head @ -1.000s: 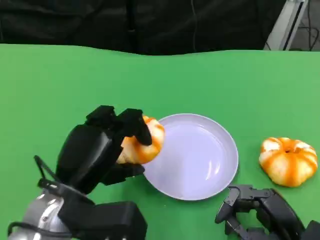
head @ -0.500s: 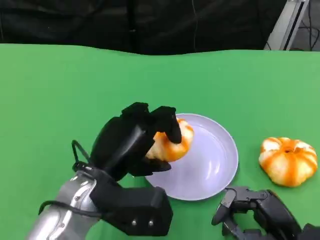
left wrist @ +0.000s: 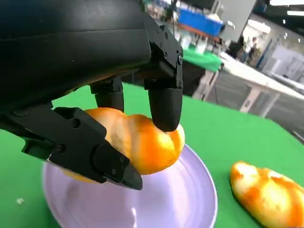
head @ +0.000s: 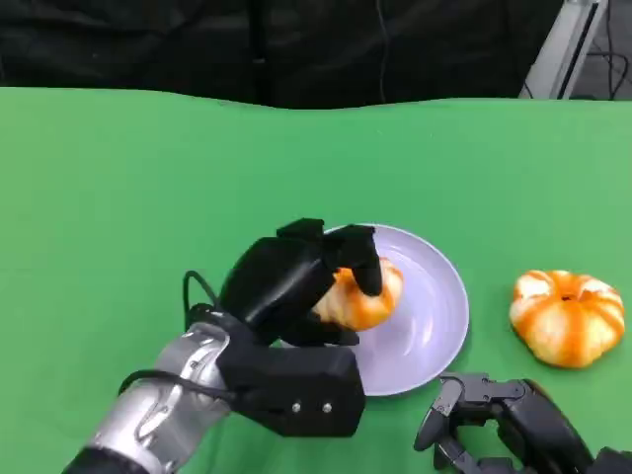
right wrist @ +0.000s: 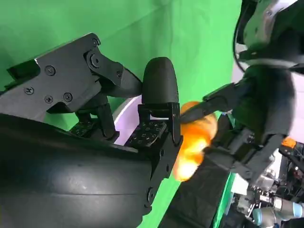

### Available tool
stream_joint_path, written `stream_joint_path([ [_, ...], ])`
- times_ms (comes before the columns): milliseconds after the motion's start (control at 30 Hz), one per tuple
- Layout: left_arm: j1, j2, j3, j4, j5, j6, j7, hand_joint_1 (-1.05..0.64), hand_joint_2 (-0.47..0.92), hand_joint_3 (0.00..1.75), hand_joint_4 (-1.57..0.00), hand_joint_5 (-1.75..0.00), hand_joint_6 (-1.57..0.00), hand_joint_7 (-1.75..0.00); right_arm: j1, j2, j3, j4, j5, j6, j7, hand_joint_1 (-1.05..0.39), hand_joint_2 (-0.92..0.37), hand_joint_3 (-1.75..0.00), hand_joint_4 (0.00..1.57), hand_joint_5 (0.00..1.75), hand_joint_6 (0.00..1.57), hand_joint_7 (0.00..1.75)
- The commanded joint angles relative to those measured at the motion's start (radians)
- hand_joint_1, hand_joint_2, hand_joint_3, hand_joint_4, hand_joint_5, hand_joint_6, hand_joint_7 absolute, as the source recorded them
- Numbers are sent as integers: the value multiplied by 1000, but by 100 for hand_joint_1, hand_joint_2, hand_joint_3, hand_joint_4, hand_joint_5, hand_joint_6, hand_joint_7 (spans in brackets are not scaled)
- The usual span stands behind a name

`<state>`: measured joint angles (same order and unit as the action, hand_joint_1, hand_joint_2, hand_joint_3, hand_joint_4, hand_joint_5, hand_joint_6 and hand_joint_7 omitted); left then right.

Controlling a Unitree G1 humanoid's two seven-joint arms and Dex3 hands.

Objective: Grasp the bread from the table and place it into the plate.

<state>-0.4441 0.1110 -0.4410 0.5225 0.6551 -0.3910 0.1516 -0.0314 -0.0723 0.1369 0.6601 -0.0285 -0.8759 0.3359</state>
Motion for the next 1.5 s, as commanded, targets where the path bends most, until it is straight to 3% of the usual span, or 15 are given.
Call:
stream_joint_path([
  [33,-69,-4,-6,115,-11,-54,26,-6,79,0,-50,-175,-54,-156,1,-6,-1,0,7,6,1,-16,-61,-96,81,147,90,108],
  [333,-162,-30,-21,305,-20,-119,37,-7,76,0,-49,-174,-57,-151,-4,-7,0,9,2,4,-1,-17,-60,-97,81,148,89,110],
  [500,-190,-38,-33,369,-16,-130,61,-10,78,0,-53,-162,-64,-133,-6,-6,0,13,3,-3,-1,-16,-59,-100,81,147,88,112],
  [533,-192,-39,-33,374,-18,-130,62,-13,79,0,-59,-144,-72,-108,-7,-6,0,14,4,-3,0,-17,-58,-101,81,147,87,113],
  [567,-194,-40,-34,377,-19,-130,63,-14,80,0,-61,-136,-77,-95,-7,-6,0,14,4,-2,1,-17,-58,-101,81,147,87,113],
  [633,-196,-41,-37,383,-20,-127,52,-15,80,0,-63,-130,-82,-85,-7,-6,0,16,3,-2,-1,-17,-58,-101,81,147,87,113],
  [667,-197,-40,-38,385,-20,-125,44,-25,83,0,-68,-89,-84,-46,-7,-5,0,16,2,-2,-3,-17,-58,-101,81,147,87,113],
  [700,-200,-37,-45,381,-15,-116,27,-28,84,0,-75,-64,-90,-25,-5,-3,0,14,2,2,-5,-17,-58,-100,81,148,87,113],
  [733,-202,-34,-50,376,-12,-107,12,-40,89,2,-75,-34,-81,-10,-4,-2,-1,13,2,4,-7,-18,-58,-100,81,147,87,112],
  [767,-203,-32,-54,372,-10,-102,3,-45,90,4,-75,-20,-76,-5,-3,-1,-1,11,2,6,-8,-18,-58,-100,81,147,87,112],
  [867,-202,-31,-52,362,-27,-87,-44,-55,92,10,-70,-6,-65,-1,0,1,0,5,6,14,-6,-18,-58,-100,82,147,88,111],
  [933,-197,-32,-46,349,-52,-71,-99,-70,92,28,-53,-2,-42,0,7,3,2,-5,13,26,-1,-17,-59,-100,81,149,87,112],
  [1133,-184,-36,-20,308,-113,-20,-211,-85,92,62,-34,0,-9,0,6,1,2,-8,4,24,-1,-17,-59,-101,80,152,87,113],
  [1500,-160,-26,18,262,-187,-11,-274,-91,92,77,-30,0,-8,-1,4,-3,2,-9,-1,17,-3,-17,-56,-105,80,153,86,117],
])
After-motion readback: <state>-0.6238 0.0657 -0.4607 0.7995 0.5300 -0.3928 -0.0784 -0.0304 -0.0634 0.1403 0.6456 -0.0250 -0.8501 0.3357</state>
